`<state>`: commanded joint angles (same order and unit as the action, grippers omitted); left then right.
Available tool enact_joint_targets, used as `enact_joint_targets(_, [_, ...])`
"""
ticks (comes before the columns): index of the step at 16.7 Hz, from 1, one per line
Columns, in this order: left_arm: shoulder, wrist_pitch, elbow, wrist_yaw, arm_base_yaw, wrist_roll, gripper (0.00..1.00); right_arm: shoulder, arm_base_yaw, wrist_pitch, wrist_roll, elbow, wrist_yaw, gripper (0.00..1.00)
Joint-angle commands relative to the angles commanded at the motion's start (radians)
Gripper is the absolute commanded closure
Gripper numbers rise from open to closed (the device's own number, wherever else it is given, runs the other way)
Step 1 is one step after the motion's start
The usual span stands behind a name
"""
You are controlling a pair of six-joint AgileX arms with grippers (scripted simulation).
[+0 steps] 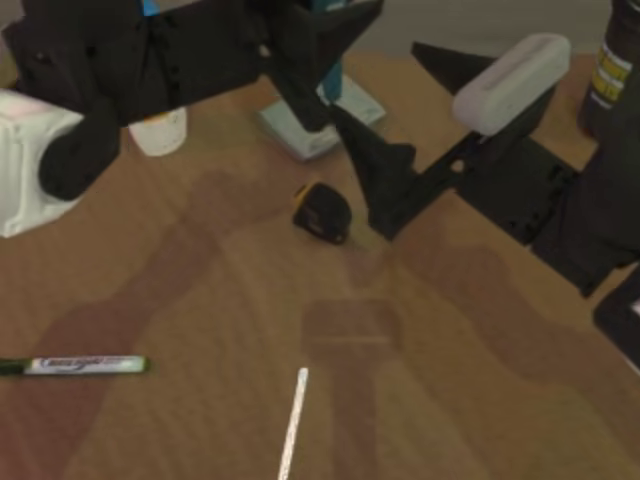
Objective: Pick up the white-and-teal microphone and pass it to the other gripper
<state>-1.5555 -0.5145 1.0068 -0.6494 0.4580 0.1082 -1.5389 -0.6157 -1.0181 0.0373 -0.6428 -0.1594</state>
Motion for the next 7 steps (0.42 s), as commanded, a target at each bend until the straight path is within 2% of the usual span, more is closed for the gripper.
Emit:
enact_joint_targets(4, [0.041,0.006,-0.04,-0.075,-0.088,0.003,1.0,0.144,0.019,-0.008,0.004,0.156,-0.025,0.0])
enact_joint_targets(7, [0.053,0.007,-0.051,-0.097,-0.114,0.004,1.0,0.179,0.023,-0.013,0.005,0.192,-0.034,0.0])
